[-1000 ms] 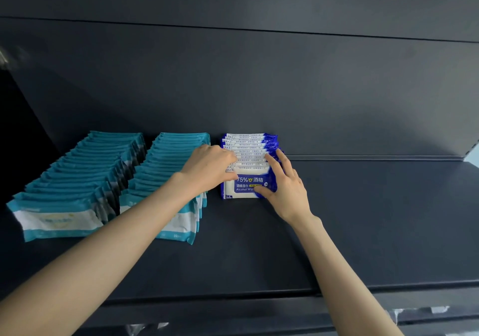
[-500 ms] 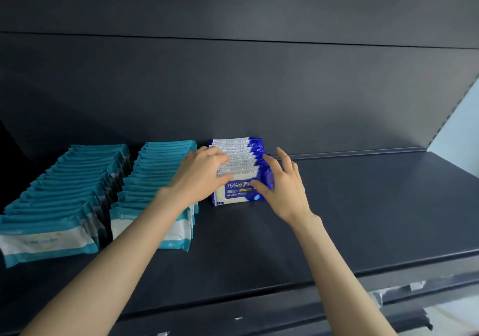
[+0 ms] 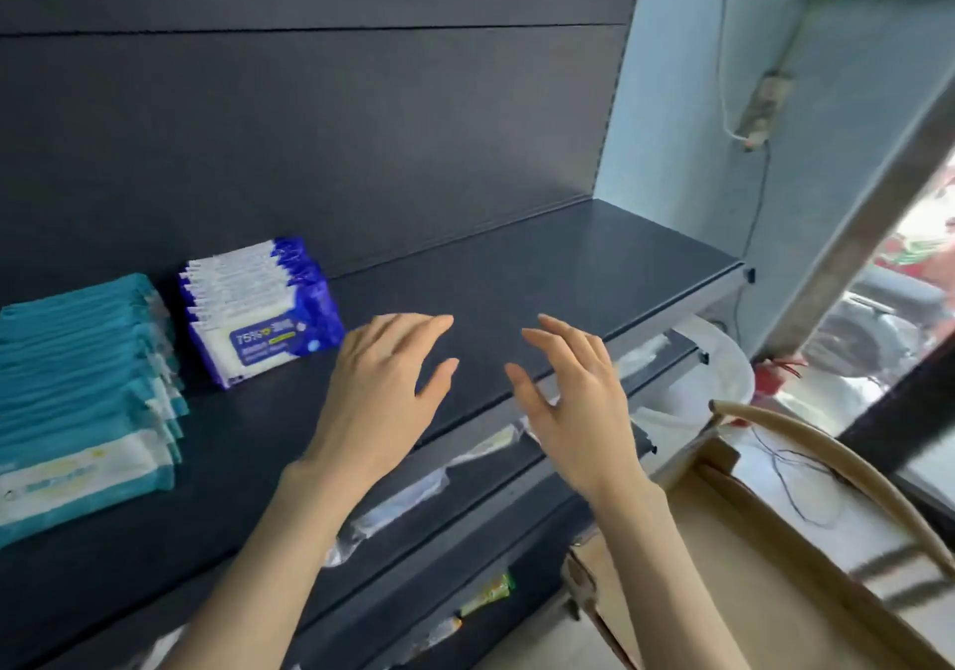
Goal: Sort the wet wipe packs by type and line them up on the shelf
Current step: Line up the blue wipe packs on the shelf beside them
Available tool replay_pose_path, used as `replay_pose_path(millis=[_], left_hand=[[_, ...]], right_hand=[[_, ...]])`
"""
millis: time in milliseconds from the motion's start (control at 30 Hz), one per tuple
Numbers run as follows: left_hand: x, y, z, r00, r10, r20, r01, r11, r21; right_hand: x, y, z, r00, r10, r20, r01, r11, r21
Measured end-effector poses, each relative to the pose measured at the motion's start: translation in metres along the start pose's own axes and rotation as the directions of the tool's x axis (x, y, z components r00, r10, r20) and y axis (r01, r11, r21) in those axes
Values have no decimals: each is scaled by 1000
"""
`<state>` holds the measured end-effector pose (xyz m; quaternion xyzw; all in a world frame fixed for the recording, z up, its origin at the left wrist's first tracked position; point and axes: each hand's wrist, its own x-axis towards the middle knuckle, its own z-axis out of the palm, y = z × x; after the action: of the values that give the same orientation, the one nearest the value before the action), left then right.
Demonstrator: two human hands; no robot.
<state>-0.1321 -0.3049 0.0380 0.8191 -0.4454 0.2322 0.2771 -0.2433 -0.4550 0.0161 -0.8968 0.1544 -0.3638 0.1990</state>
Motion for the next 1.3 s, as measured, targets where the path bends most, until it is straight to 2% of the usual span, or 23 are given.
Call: replay_pose_path(millis=[100, 200, 367, 467, 600, 733, 867, 1033, 1167, 1300], left_hand=[[-34, 64, 30, 994, 71, 86, -61, 992, -111], [-81, 126, 57, 976, 89, 200, -47, 978, -205], [-168, 237, 93, 910, 183, 371, -47, 937, -347], [-217, 292, 111, 838, 258, 481, -59, 919, -390], [-258, 353, 128, 704, 366, 609, -75, 891, -449], [-270, 407, 149, 620, 462, 634, -100, 849, -519], [-270, 454, 181, 550, 531, 645, -136, 819, -558], [-267, 515, 243, 454, 561, 693, -109, 807, -581], [-262, 562, 303, 373, 540, 755, -65, 827, -559], [-261, 601, 357, 300, 491, 818, -11, 859, -511]], right_hand=[[-65, 34, -44, 993, 118, 9, -117, 991, -63], [-139, 62, -84, 977, 213, 10, -210, 971, -118], [-271, 97, -152, 908, 419, 1, -408, 886, -219], [-345, 113, -187, 833, 553, -10, -537, 805, -251], [-418, 128, -227, 710, 702, -52, -688, 677, -262], [-460, 145, -262, 584, 803, -122, -801, 545, -248], [-485, 178, -291, 488, 851, -192, -867, 446, -223], [-507, 243, -319, 371, 901, -225, -926, 340, -166], [-520, 307, -336, 275, 948, -160, -957, 254, -137], [-527, 369, -353, 219, 970, -104, -968, 203, -146]])
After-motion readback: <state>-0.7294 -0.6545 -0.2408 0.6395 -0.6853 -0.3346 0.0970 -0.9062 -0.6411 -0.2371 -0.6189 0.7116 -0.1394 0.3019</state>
